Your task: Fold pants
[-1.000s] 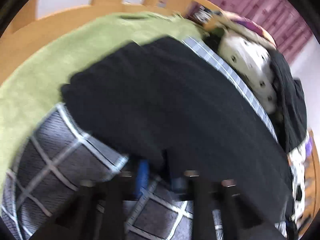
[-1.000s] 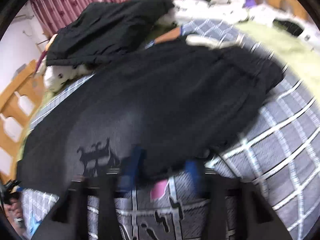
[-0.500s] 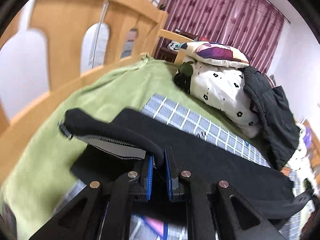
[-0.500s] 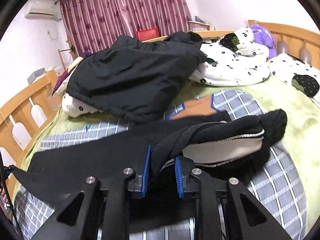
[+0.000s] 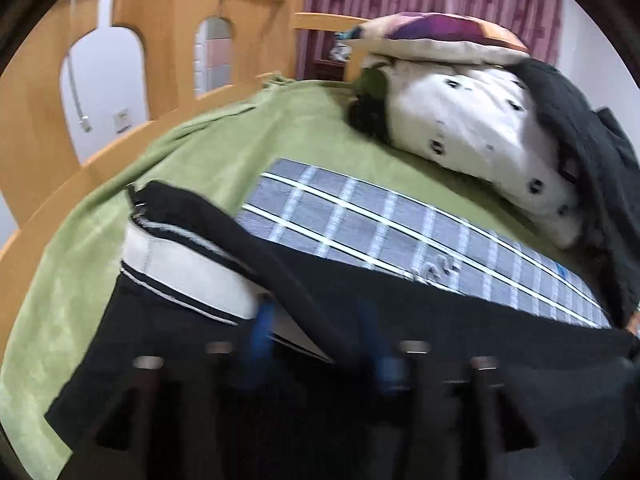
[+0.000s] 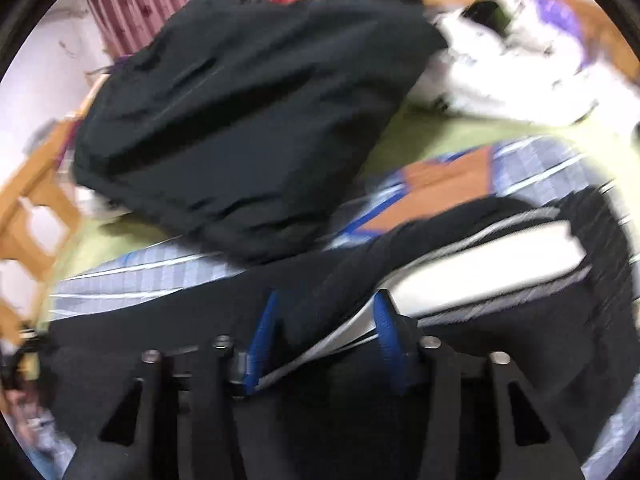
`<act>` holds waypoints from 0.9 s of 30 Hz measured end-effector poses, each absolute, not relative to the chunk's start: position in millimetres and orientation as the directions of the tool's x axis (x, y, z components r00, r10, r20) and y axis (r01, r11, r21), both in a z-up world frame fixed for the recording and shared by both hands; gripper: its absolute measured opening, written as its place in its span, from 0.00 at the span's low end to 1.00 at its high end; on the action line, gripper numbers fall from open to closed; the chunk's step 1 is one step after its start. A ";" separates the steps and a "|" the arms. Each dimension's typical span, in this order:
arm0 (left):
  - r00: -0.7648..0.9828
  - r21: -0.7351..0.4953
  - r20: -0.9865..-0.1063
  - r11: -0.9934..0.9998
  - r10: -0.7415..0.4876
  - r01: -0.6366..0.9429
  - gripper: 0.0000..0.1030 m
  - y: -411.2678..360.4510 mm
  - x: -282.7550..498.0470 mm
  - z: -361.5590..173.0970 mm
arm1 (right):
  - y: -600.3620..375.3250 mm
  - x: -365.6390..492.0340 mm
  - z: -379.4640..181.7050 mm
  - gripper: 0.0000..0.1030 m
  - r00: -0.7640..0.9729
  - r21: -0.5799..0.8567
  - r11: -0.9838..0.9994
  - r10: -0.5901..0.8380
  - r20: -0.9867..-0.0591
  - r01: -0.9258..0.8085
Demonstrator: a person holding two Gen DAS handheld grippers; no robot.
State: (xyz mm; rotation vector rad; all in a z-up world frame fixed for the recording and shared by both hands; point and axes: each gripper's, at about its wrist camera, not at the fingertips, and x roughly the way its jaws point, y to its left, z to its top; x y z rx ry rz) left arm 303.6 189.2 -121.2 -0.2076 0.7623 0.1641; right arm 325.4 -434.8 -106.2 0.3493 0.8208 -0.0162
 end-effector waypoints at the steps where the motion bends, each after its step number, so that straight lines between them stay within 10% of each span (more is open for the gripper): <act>1: 0.735 -0.132 -0.674 0.969 0.067 -0.210 0.73 188.1 294.9 -118.2 | -431.4 320.4 -104.9 0.50 0.692 0.292 0.946 0.115 -0.713 0.143; 17: 0.632 -0.389 -0.753 0.899 -0.184 -0.200 0.81 209.5 126.8 -158.2 | -432.9 124.5 -130.7 0.63 0.671 0.223 0.954 0.032 -0.741 0.200; 27: 0.661 -0.564 -0.700 0.777 -0.269 -0.280 0.76 235.3 179.2 -186.4 | -475.2 123.1 -163.6 0.63 0.687 0.473 0.831 0.161 -0.708 0.293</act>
